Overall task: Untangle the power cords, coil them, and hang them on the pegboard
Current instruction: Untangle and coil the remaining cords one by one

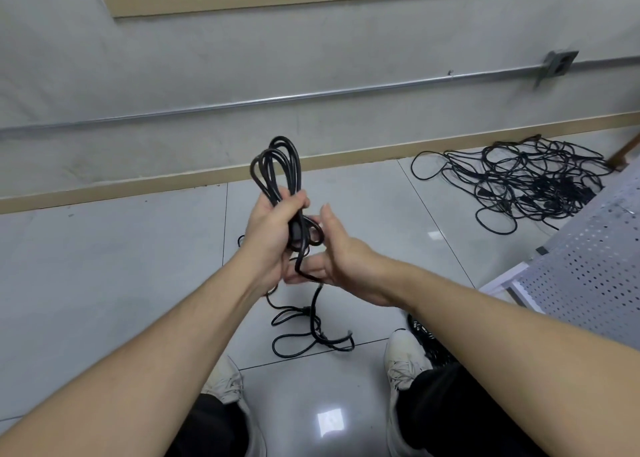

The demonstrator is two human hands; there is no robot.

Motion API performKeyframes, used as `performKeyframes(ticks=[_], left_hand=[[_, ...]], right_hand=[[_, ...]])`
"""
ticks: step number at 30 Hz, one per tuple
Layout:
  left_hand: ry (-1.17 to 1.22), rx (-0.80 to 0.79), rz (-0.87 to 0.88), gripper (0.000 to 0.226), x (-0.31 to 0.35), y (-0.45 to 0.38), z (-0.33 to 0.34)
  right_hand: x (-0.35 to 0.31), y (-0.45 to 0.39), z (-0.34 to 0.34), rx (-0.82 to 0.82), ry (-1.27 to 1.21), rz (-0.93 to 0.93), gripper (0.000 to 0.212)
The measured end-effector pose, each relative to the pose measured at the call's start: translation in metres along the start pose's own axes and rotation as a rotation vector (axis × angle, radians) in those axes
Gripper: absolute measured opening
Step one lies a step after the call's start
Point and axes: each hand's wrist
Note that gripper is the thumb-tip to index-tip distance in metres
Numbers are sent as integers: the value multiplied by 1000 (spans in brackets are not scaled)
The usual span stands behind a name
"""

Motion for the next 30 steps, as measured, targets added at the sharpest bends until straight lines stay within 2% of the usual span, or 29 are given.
performKeyframes(ticks=[2, 6, 8, 10, 12, 15, 19, 22, 27, 30], left_hand=[[2, 23, 1, 20, 2, -4, -5], [-109, 42, -9, 18, 10, -10, -20], [-222, 9, -11, 20, 16, -14, -30], [-347, -64, -17, 15, 20, -15, -36], [-389, -120, -24, 19, 23, -15, -38], [-374, -174, -73, 20, 24, -13, -38], [-354, -267, -141, 12, 16, -7, -36], [-310, -257, -141, 6, 14, -8, -31], [-602, -179, -91, 20, 0, -11, -23], [-700, -327, -215, 15, -2, -7, -26]], right_hand=[[1, 4, 2, -21, 212, -23, 45], [-3, 7, -17, 146, 686, -145, 36], [-10, 12, -31, 214, 809, -217, 41], [-18, 16, -43, 277, 873, -238, 46], [-22, 18, -51, 323, 885, -183, 50], [-20, 17, -56, 281, 885, -43, 54], [-16, 18, -59, 148, 894, 0, 40], [-14, 17, -64, 144, 807, -22, 29], [-9, 13, -67, 46, 990, 49, 19], [-7, 13, -76, 114, 1054, 71, 18]])
Point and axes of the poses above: each hand's wrist, its own y-axis away from the middle knuckle, its own z-axis out of the palm, x = y × z, and after that the axes turned 1 degree about -z, right-handed
